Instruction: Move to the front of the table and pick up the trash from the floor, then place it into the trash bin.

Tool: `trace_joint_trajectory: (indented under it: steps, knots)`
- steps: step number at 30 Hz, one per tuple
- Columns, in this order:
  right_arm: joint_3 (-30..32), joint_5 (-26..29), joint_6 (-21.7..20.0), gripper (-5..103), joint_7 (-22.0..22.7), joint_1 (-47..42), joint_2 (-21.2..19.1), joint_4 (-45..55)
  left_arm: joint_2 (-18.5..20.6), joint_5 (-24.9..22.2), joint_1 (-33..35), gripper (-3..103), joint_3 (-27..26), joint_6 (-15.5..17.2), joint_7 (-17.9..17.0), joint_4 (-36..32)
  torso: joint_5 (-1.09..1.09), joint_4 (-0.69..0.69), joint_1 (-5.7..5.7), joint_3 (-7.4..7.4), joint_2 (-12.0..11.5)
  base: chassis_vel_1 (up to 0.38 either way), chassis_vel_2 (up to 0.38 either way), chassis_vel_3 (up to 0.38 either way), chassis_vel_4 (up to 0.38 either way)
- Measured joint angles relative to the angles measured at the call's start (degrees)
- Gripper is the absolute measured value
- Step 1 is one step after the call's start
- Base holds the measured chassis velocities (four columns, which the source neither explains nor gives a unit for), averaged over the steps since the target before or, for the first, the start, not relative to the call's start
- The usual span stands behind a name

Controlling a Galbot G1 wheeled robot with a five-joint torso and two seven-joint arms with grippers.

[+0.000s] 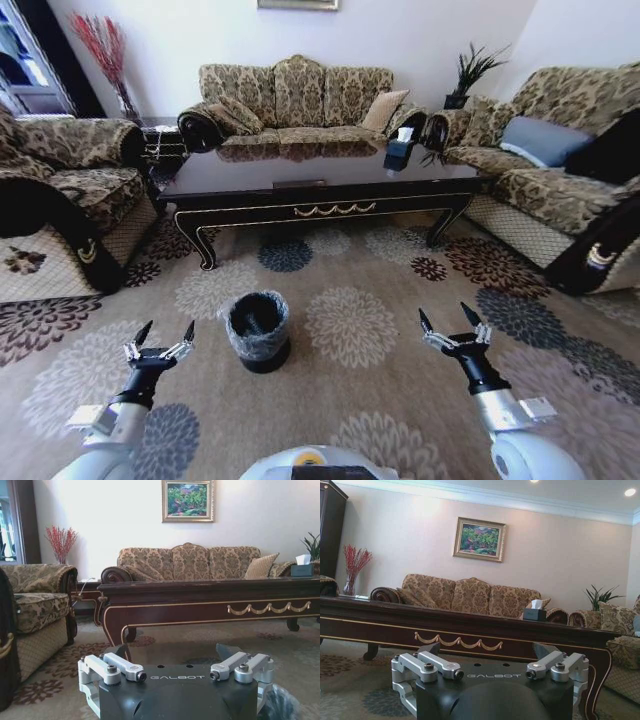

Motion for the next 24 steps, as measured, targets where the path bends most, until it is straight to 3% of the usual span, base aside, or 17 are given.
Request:
trace_joint_trajectory:
  steps: [24]
  knots:
    - [-0.01,0.00,0.00,100,0.05,0.00,0.00,-0.01,0.01,-0.02,0.00,100,0.01,0.08,-0.05,0.06,-0.01,0.00,0.00,0.00,0.00,0.248,-0.247,-0.249,0.247]
